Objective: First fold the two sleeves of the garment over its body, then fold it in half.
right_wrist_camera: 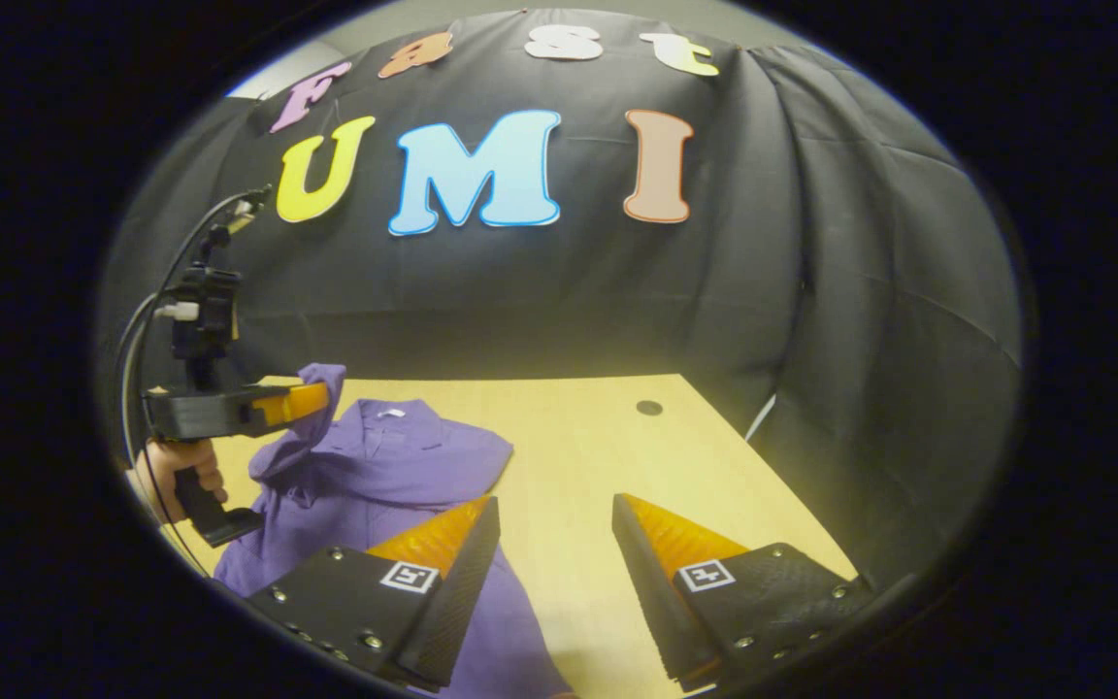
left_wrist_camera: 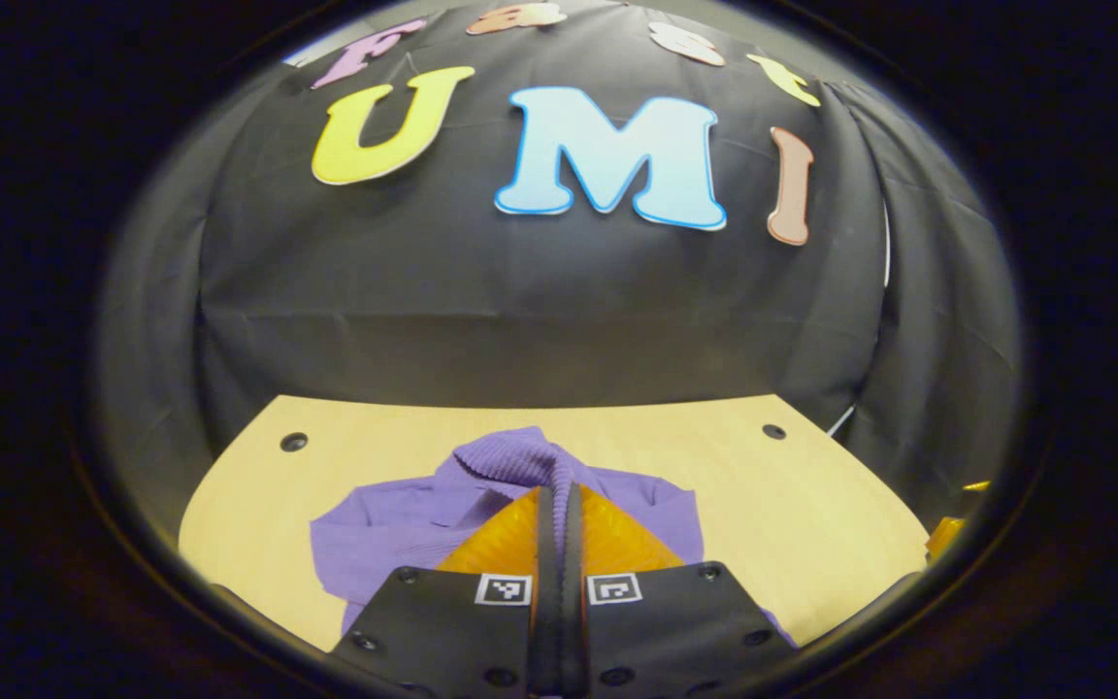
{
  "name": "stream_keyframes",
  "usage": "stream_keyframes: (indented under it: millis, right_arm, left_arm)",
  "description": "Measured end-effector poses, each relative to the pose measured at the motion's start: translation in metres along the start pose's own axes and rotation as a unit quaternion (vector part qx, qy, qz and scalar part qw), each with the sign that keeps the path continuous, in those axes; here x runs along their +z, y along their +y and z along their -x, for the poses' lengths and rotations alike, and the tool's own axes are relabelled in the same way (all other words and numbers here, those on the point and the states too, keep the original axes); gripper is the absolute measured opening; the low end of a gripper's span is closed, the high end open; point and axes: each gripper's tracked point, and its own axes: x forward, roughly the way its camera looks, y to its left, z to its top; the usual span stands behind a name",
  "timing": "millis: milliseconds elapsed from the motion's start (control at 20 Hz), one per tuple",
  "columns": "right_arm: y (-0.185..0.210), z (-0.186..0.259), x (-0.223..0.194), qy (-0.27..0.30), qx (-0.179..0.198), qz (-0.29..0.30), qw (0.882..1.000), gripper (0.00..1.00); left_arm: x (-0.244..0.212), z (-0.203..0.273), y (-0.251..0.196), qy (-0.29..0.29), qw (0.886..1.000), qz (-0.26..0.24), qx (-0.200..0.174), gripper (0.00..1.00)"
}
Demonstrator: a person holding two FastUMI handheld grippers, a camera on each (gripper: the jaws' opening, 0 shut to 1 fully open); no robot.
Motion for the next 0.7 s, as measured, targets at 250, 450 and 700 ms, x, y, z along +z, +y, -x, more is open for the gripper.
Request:
stream_keyframes:
  millis: [250,450,700]
  right_arm:
    - [-0.017,0.020,-0.013,0.011,-0.031,-0.004,0.999,0.75]
    - [-0.028,0.029,-0.024,0.018,-0.049,-0.013,0.999,0.75]
    - [-0.042,0.028,-0.042,0.026,-0.045,-0.006,0.999,0.75]
  left_arm:
    - [-0.035,-0.034,-0.026,0.035,0.999,-0.018,-0.023,0.07]
    - [-0.055,-0.046,-0.032,0.056,0.998,-0.013,-0.023,0.11]
    - [-0.053,-0.036,-0.030,0.044,0.999,0.003,-0.025,0.32]
